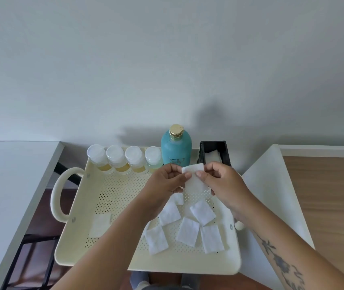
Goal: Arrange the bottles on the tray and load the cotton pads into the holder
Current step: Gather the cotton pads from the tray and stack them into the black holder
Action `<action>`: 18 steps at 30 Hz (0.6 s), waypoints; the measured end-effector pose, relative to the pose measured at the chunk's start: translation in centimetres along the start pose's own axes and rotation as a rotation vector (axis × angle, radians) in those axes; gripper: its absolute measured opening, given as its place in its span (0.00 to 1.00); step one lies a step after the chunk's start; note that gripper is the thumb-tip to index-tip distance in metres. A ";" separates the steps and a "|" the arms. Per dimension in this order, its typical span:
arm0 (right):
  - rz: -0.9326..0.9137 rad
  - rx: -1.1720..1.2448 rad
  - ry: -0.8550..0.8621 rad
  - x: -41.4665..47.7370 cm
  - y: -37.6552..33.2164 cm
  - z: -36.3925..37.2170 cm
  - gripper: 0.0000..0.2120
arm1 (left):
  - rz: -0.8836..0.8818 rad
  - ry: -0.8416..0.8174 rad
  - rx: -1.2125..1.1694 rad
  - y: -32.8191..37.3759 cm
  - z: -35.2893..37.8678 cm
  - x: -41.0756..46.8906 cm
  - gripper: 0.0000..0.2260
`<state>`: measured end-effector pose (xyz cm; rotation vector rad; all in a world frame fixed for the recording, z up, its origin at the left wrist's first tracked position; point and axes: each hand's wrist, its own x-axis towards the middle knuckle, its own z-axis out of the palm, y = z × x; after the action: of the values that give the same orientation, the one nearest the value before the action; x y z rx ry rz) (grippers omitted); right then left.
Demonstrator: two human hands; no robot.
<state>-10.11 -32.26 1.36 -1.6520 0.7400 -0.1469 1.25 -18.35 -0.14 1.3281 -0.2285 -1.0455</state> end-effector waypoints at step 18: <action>-0.222 -0.403 0.455 5.1 -0.4 -2.7 0.05 | -0.005 0.395 1.074 -6.3 -4.0 3.4 0.13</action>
<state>-7.26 -37.22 0.85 -2.1180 0.9692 -0.5780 2.76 -17.38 -8.10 2.4594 -0.5255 -0.6153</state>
